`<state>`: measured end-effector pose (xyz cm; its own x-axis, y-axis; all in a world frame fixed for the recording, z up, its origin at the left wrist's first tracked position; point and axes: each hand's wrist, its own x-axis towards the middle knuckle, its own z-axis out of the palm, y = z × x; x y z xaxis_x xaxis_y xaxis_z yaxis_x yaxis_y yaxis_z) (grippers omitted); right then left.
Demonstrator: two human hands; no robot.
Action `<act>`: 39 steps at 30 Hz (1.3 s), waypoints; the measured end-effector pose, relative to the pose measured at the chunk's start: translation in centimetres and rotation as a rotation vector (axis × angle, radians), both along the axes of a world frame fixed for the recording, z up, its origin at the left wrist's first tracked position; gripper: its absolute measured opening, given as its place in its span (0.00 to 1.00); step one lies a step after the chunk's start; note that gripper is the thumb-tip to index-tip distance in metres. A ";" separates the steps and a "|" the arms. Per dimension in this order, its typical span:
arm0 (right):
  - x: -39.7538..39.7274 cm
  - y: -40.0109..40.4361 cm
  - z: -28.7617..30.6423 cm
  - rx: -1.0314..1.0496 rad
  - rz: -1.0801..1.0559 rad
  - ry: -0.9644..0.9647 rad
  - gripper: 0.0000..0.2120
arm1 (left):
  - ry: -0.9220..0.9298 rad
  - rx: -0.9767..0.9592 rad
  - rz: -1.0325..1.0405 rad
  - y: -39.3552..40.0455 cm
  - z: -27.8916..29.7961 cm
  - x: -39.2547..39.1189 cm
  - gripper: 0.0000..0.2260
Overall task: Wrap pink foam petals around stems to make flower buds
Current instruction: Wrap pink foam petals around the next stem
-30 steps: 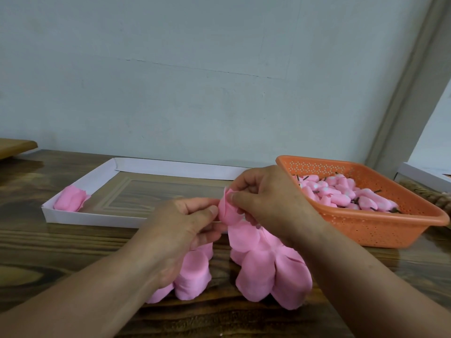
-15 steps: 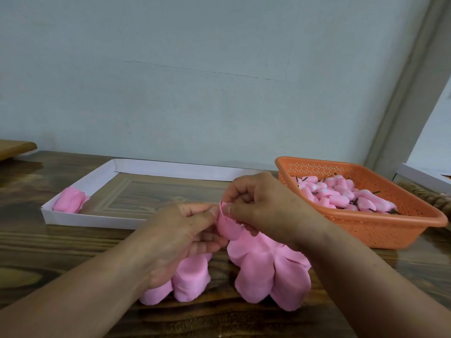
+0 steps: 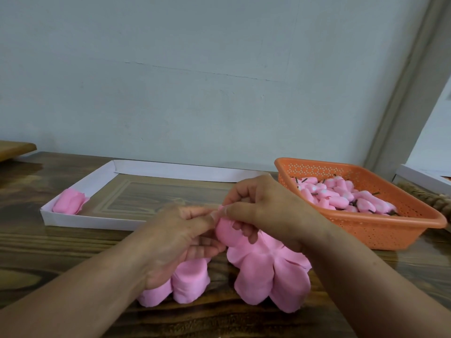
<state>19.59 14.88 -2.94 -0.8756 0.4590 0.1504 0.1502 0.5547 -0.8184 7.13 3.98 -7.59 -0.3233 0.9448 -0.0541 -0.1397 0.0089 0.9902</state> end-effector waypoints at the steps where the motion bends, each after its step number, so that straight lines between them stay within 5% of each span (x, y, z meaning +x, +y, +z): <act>1: 0.0 0.0 0.0 -0.002 0.006 -0.010 0.07 | 0.005 -0.003 0.006 0.0 0.0 0.0 0.10; 14: -0.6 0.9 -0.6 -0.090 -0.144 0.073 0.07 | 0.018 -0.030 0.107 0.0 0.3 0.3 0.07; 24: -0.8 1.3 -0.9 -0.205 -0.195 0.088 0.10 | 0.317 -0.014 0.094 -0.7 0.3 1.7 0.14; 32: -1.1 0.0 -1.1 -0.091 -0.124 0.054 0.09 | 0.252 -0.070 0.178 -0.5 0.3 2.1 0.37; 39: -1.6 -0.7 -1.6 0.041 -0.132 0.013 0.04 | 0.205 -0.107 0.124 -0.4 0.0 2.8 0.16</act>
<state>18.00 14.16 -4.58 -0.8058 0.5635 0.1821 0.2138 0.5635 -0.7980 9.91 3.62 -7.63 -0.4504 0.8898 -0.0731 0.0574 0.1105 0.9922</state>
